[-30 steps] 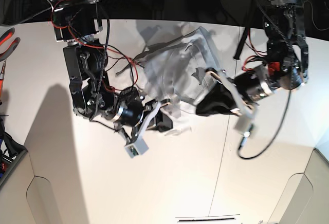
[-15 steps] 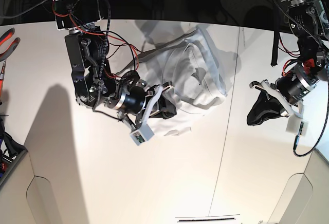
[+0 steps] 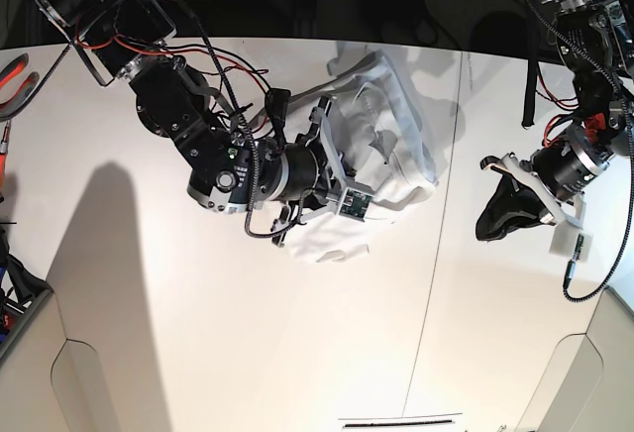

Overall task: Layout the t-shirt on the table in an organized manner, then fold the t-shirt properly
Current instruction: 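Grasp the bundle with the right gripper and withdraw the left gripper, then drag the folded bundle with the right gripper toward the table edge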

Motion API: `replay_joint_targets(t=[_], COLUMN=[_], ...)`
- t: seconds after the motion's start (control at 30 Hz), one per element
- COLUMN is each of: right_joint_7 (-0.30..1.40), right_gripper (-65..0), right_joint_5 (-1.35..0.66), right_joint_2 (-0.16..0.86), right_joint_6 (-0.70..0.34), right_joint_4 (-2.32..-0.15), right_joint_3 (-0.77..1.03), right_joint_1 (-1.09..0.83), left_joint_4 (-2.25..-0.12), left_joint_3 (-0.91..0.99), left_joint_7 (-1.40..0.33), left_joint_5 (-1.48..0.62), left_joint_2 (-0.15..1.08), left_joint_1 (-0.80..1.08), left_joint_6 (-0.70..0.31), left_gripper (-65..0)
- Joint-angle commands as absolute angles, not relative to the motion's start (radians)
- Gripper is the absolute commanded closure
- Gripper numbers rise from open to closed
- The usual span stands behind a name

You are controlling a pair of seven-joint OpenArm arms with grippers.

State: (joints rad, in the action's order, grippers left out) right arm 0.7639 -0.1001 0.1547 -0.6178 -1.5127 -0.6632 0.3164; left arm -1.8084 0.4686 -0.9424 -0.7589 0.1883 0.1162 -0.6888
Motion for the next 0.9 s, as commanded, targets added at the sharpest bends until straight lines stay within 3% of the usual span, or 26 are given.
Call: replay_joint_targets(t=[0.0,0.2,0.67,0.87], right_joint_7=[0.744,0.741,0.68,0.655], right_gripper=[0.0,0.0,0.0,0.0], right_joint_5=[-0.108,-0.117,-0.208,-0.164], right_joint_2=[0.15,0.155,0.154,0.152], right_joint_6=[-0.618,-0.628,-0.631,-0.558], right_joint_4=[-1.53,-1.494,-1.132,-0.911], right_joint_3=[-0.659,-0.66,-0.662,-0.655], right_joint_1=[0.347,0.402,0.44,0.439], left_joint_4=[-1.824,-1.824,-1.823,-1.823], left_joint_3=[0.472,0.472,0.472,0.472], left_joint_7=[-0.924,-0.924,-0.924,-0.924], left_joint_5=[-0.78,-0.78,-0.781,-0.781], left_joint_2=[0.2,0.2,0.2,0.2], left_joint_1=[0.106,0.106,0.122,0.122], left_joint_6=[-0.698,-0.695,-0.695,-0.695], left_gripper=[0.0,0.0,0.0,0.0])
